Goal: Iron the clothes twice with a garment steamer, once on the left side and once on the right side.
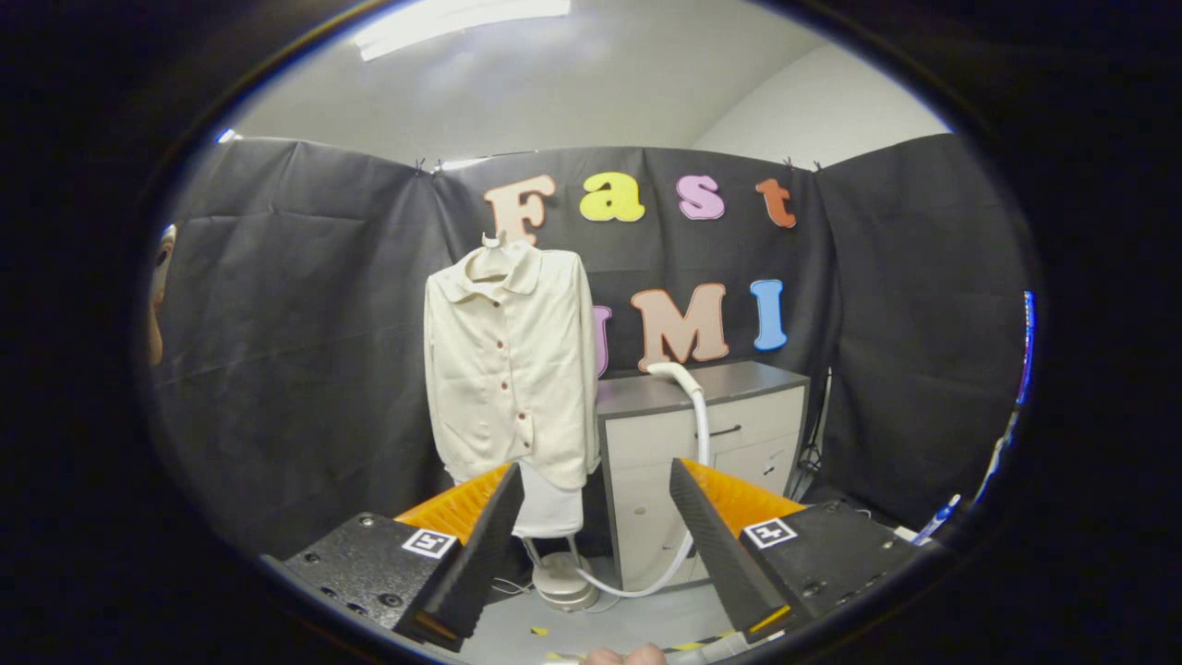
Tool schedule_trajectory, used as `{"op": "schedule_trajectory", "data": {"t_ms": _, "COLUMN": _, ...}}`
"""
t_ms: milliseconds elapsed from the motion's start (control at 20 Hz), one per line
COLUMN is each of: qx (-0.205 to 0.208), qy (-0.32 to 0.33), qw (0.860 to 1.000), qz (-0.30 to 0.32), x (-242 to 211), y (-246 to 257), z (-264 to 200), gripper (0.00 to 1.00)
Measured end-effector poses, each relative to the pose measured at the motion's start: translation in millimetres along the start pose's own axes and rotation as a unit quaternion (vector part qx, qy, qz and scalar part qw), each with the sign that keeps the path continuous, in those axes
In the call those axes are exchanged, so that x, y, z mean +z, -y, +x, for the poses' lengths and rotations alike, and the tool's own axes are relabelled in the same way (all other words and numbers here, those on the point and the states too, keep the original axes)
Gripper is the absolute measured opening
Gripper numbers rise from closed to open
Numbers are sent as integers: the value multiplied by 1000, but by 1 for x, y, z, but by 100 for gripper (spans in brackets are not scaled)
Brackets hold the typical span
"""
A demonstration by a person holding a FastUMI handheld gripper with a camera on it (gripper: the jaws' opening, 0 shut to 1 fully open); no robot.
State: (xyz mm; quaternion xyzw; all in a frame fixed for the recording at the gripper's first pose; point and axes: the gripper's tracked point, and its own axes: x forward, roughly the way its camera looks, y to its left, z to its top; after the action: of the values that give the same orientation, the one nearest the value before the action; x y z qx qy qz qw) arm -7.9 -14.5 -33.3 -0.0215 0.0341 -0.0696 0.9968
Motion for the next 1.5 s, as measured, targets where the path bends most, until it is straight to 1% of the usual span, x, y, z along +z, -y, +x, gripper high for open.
{"op": "schedule_trajectory", "data": {"t_ms": 150, "qx": -3, "qy": -7, "qw": 1000, "qz": -9, "x": -3, "y": 7, "z": 24, "gripper": 97}}
{"op": "schedule_trajectory", "data": {"t_ms": 350, "qx": -1, "qy": -13, "qw": 1000, "qz": -23, "x": -8, "y": 22, "z": 72, "gripper": 97}}
{"op": "schedule_trajectory", "data": {"t_ms": 800, "qx": -9, "qy": -36, "qw": 999, "qz": -32, "x": -17, "y": 94, "z": 223, "gripper": 98}}
{"op": "schedule_trajectory", "data": {"t_ms": 1000, "qx": -11, "qy": -59, "qw": 998, "qz": -33, "x": -21, "y": 129, "z": 288, "gripper": 98}}
{"op": "schedule_trajectory", "data": {"t_ms": 1250, "qx": -17, "qy": -78, "qw": 996, "qz": -30, "x": -28, "y": 168, "z": 361, "gripper": 98}}
{"op": "schedule_trajectory", "data": {"t_ms": 1500, "qx": -23, "qy": -88, "qw": 995, "qz": -31, "x": -31, "y": 190, "z": 428, "gripper": 98}}
